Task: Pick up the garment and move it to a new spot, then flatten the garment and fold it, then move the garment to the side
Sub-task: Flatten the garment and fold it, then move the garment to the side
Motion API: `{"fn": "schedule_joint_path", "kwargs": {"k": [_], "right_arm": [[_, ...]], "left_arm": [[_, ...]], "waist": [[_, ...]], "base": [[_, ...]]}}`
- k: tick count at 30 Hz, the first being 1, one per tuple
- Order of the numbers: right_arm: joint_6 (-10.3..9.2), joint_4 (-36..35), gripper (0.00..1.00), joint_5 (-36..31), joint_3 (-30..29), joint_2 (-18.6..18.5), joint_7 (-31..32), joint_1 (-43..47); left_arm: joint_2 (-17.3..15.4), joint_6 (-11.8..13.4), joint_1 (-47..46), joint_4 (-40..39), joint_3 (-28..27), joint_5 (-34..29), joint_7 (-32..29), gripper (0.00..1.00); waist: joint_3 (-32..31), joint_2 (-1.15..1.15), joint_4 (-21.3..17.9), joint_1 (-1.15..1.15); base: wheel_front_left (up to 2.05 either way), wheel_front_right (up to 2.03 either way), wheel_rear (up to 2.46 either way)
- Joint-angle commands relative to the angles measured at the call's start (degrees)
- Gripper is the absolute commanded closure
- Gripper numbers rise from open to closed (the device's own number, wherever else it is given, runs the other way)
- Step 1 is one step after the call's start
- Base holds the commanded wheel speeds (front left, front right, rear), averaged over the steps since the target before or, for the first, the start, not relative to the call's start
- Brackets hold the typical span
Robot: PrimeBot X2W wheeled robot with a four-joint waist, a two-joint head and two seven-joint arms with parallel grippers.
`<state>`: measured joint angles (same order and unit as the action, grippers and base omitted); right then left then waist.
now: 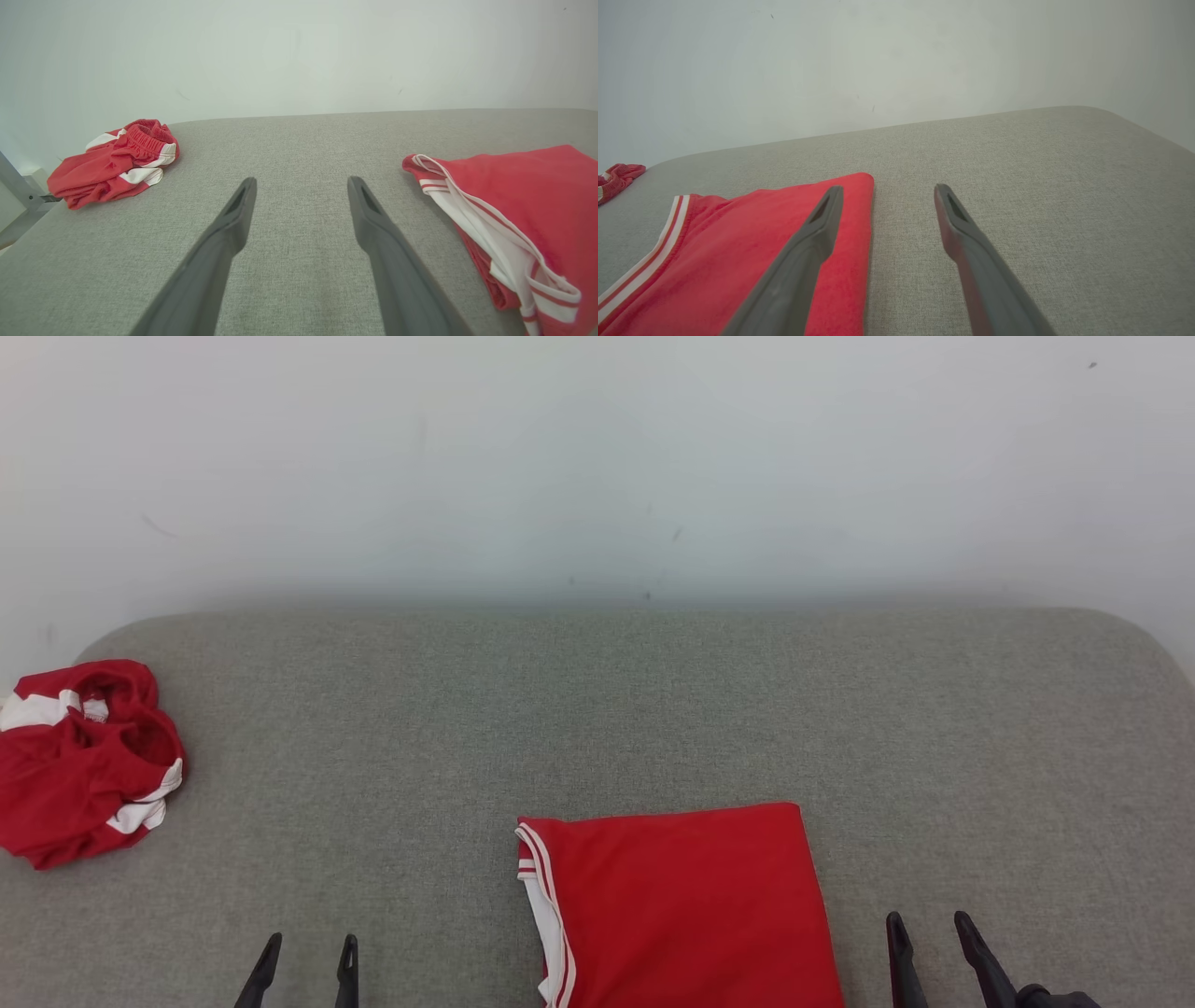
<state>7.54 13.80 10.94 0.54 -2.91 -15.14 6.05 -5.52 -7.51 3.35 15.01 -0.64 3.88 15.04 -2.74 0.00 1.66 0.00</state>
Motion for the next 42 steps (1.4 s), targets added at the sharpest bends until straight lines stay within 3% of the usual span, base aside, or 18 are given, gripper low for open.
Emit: {"fn": "schedule_joint_path", "kwargs": {"k": [1,27,33,42], "right_arm": [[-0.11,-0.09,0.00,-0.33,-0.15,0.03,-0.06,0.21],[-0.11,1.80,0.00,0.24,-0.42,0.03,-0.05,-0.84],[-0.11,7.58,0.00,1.71,0.85,0.04,-0.06,-3.88],[-0.11,25.28,0.00,-0.35,3.76,0.01,-0.05,-17.20]], "left_arm": [[-0.32,0.12,0.22,-0.17,0.09,-0.57,0.11,0.00],[0.28,0.12,-0.14,-0.20,-0.07,-0.35,0.11,0.00],[0.51,0.12,-0.30,-0.30,-0.39,0.10,0.11,0.00],[0.81,0.12,-1.35,0.16,0.85,0.45,0.11,0.00]], "waist": [[0.02,0.00,0.00,0.00],[0.26,0.00,-0.01,0.00],[0.52,0.00,0.11,0.00],[1.24,0.00,1.63,0.00]], "base": [[0.00,0.00,0.00],[0.00,0.00,0.00],[0.00,0.00,0.00],[0.00,0.00,0.00]]}}
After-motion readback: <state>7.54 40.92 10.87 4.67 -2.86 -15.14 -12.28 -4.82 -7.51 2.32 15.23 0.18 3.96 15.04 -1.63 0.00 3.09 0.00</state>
